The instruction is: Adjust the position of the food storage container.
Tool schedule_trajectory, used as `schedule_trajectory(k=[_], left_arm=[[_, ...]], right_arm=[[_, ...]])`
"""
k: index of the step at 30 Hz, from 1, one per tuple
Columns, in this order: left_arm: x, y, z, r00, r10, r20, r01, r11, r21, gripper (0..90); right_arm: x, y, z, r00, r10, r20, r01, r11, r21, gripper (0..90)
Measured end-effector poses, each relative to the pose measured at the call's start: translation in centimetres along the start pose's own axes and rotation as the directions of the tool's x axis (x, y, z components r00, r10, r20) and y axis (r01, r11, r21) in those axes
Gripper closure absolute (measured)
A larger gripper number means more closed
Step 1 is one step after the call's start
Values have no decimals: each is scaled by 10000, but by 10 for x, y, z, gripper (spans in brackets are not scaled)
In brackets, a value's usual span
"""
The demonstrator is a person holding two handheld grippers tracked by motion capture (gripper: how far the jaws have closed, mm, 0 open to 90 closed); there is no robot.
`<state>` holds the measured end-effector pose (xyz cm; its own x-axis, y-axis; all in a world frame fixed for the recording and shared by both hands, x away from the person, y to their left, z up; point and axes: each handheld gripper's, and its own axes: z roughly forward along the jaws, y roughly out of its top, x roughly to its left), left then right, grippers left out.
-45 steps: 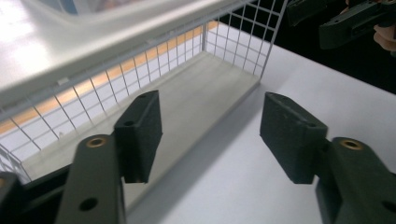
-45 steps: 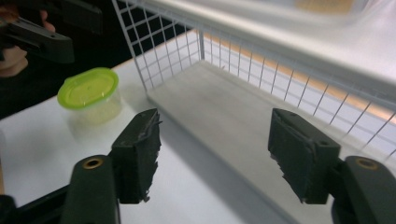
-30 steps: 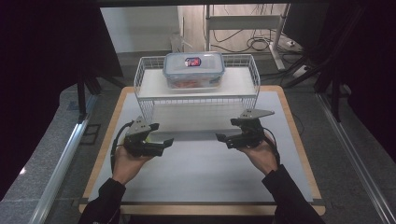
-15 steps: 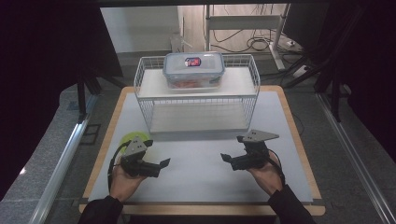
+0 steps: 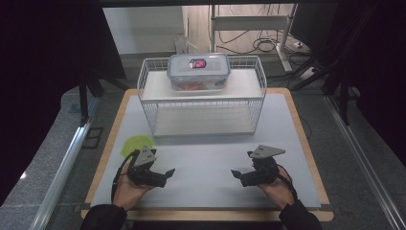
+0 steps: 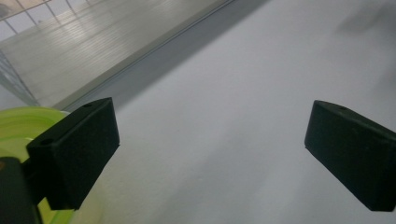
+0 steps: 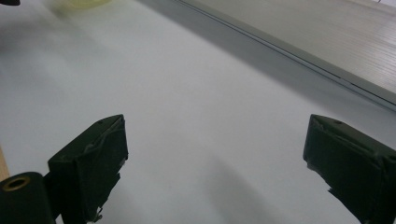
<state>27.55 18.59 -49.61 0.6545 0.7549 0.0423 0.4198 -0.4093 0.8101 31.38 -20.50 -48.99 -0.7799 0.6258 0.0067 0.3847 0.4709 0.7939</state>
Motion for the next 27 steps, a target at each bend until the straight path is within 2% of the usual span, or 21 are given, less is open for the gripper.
schedule_trajectory(k=[2, 3, 4, 5, 6, 7, 8, 9, 10, 11, 12, 13, 14, 16, 17, 22, 27], left_arm=[[4, 0, -2, 9999, -133, -102, 132, 9999, -45, 110], [6, 0, -3, 9996, -242, -126, 241, 9997, -90, 110], [9, 0, -3, 9994, -338, -87, 337, 9994, -115, 146], [15, -1, -5, 9987, -508, -23, 508, 9986, -134, 228], [15, -1, -5, 9987, -508, -23, 508, 9986, -134, 273], [18, 0, -5, 9983, -583, 34, 584, 9982, -108, 273], [23, 0, -6, 9976, -690, 56, 691, 9975, -118, 321], [29, 0, -6, 9961, -881, 16, 881, 9961, -80, 424], [29, 0, -6, 9961, -881, 16, 881, 9961, -80, 469], [37, 0, -6, 9935, -1136, 0, 1136, 9935, -28, 527], [37, 0, -6, 9935, -1136, 0, 1136, 9935, -28, 585], [41, 0, -7, 9921, -1249, -72, 1249, 9922, -13, 645], [46, 0, -7, 9907, -1359, -108, 1359, 9907, -3, 645], [58, -1, -10, 9875, -1547, -294, 1548, 9880, -21, 764], [61, -1, -11, 9866, -1593, -345, 1593, 9872, -37, 875], [90, -6, -21, 9767, -1948, -898, 1942, 9808, -149, 898], [114, -17, -30, 9577, -2512, -1403, 2494, 9679, -303, 899]], right_arm=[[0, -1, 2, 10000, -2, -3, 2, 10000, 85, 66], [0, -2, 3, 10000, -4, -33, 5, 9999, 136, 66], [0, -2, 4, 10000, -12, -45, 13, 9998, 178, 66], [1, -2, 5, 9999, -57, -94, 59, 9997, 234, 68], [1, -2, 5, 9999, -57, -94, 59, 9997, 234, 68], [1, -2, 6, 9999, -61, -116, 64, 9997, 242, 70], [1, -2, 6, 9999, -77, -147, 81, 9996, 273, 71], [1, -3, 7, 9998, -74, -166, 79, 9995, 312, 74], [1, -3, 7, 9998, -82, -170, 88, 9994, 338, 75], [1, -3, 8, 9998, -53, -187, 60, 9994, 341, 76], [1, -3, 8, 9998, -53, -187, 60, 9994, 341, 76], [0, -4, 8, 9998, -27, -198, 34, 9993, 359, 78], [0, -4, 8, 9998, -27, -198, 34, 9993, 359, 78], [0, -4, 9, 9998, -31, -214, 40, 9992, 403, 81], [1, -4, 9, 9997, -48, -232, 58, 9990, 440, 84], [2, -5, 11, 9996, -80, -266, 94, 9984, 551, 89], [1, -5, 12, 9995, -102, -284, 120, 9979, 635, 93]])
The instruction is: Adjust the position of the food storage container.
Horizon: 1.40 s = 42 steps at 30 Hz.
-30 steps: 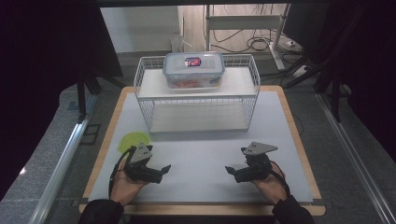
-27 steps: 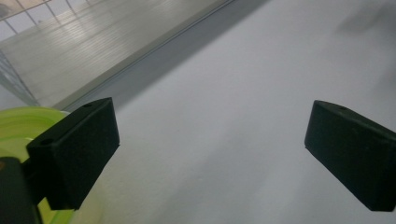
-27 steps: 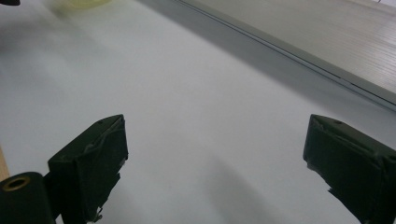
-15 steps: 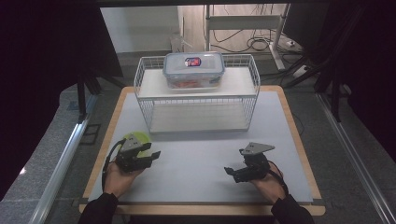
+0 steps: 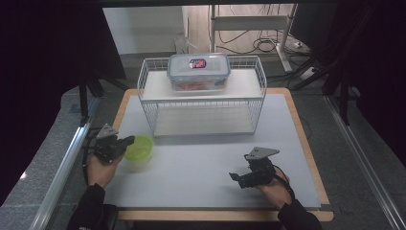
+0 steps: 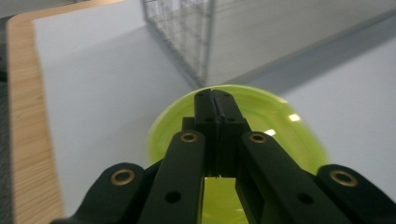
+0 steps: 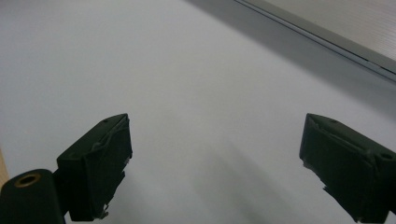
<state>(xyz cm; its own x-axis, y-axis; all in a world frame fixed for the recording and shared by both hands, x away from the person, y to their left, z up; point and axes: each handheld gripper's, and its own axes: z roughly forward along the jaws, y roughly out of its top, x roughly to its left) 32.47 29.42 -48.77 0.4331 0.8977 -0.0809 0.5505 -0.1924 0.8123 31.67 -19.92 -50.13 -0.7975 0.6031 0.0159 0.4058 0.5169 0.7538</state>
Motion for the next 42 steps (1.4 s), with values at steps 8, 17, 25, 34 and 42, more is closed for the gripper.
schedule_trajectory(k=[8, 17, 25, 34, 42], left_arm=[[21, -8, 0, 9978, -506, -420, 507, 9987, 18, 898], [38, -16, 2, 9910, -993, -903, 1019, 9945, 249, 899], [31, -18, 11, 9928, -630, -1015, 723, 9933, 903, 898], [28, -20, 11, 9925, -710, -993, 813, 9913, 1035, 899], [18, -20, 12, 9937, -836, -745, 913, 9902, 1057, 899]], right_arm=[[0, 0, 1, 10000, -9, -15, 9, 10000, 33, 95], [0, -1, 1, 10000, -3, -15, 3, 10000, 94, 96], [0, -1, 1, 10000, -40, -29, 41, 9999, 152, 99], [1, -1, 2, 9999, -101, -62, 102, 9996, 259, 101], [1, -1, 2, 9999, -127, -51, 128, 9994, 318, 102]])
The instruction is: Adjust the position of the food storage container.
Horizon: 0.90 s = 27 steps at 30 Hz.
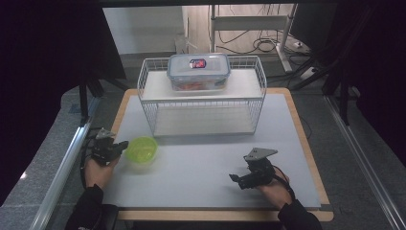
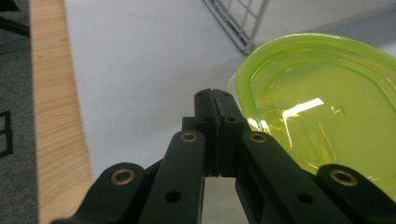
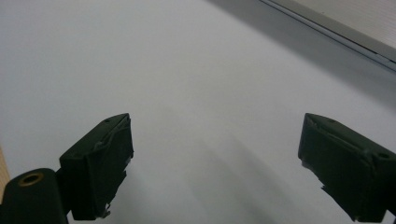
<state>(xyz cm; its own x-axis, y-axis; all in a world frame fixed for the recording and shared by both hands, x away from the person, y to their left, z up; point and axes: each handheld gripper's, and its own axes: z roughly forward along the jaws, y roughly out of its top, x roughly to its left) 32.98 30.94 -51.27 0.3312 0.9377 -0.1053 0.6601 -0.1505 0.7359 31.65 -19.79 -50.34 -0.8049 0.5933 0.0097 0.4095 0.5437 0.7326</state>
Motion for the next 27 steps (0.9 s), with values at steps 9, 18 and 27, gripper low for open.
schedule_trajectory(k=[9, 18, 27], left_arm=[[-25, 1, 3, 9990, 303, 319, -304, 9995, 45, 899], [-48, 4, 7, 9954, 454, 848, -468, 9988, 143, 899], [-71, 3, 7, 9876, 908, 1282, -951, 9951, 277, 899]], right_arm=[[0, 0, 0, 10000, -6, 11, 6, 10000, 41, 102], [0, 0, 1, 10000, 0, 7, 0, 9999, 103, 102], [0, -1, 1, 10000, 21, 17, -21, 9999, 122, 102]])
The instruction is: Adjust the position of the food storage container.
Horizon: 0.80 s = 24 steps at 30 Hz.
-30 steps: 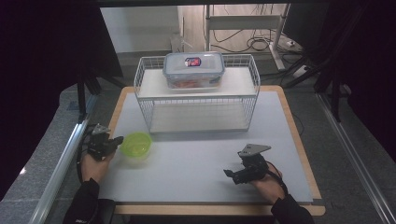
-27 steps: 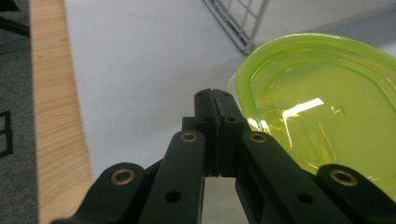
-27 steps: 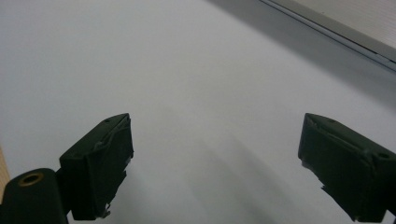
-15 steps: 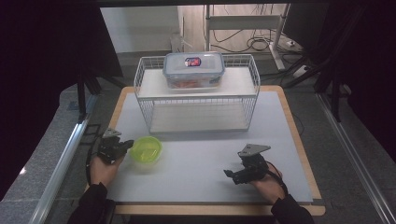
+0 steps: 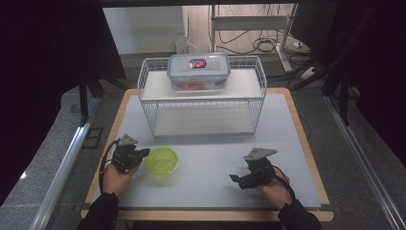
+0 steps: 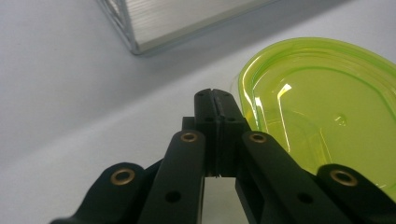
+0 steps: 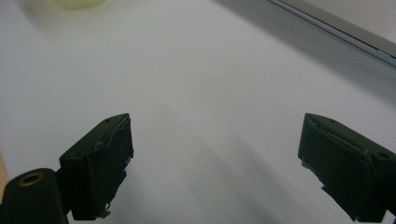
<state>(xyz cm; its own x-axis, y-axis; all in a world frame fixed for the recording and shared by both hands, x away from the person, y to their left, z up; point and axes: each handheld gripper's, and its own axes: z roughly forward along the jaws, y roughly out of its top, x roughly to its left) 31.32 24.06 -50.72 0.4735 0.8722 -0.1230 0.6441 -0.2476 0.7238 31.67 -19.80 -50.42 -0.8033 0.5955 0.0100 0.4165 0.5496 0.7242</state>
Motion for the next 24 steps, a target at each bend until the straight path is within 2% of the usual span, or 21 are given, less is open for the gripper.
schedule_trajectory(k=[3, 11, 21, 24], left_arm=[[-1, -2, -2, 10000, -29, 80, 29, 10000, -2, 898], [6, -12, -7, 9981, -520, 333, 520, 9986, 20, 899], [2, -14, -11, 9970, -475, 611, 480, 9988, -74, 898], [4, -16, -13, 9966, -639, 529, 645, 9979, -103, 898]], right_arm=[[0, 0, 0, 10000, 3, 8, -3, 10000, -1, 102], [0, 0, -1, 10000, 11, 19, -11, 10000, -7, 102], [0, 0, 0, 10000, 14, -1, -14, 10000, 40, 102], [-1, 0, 0, 10000, 1, 1, -1, 10000, 50, 102]])
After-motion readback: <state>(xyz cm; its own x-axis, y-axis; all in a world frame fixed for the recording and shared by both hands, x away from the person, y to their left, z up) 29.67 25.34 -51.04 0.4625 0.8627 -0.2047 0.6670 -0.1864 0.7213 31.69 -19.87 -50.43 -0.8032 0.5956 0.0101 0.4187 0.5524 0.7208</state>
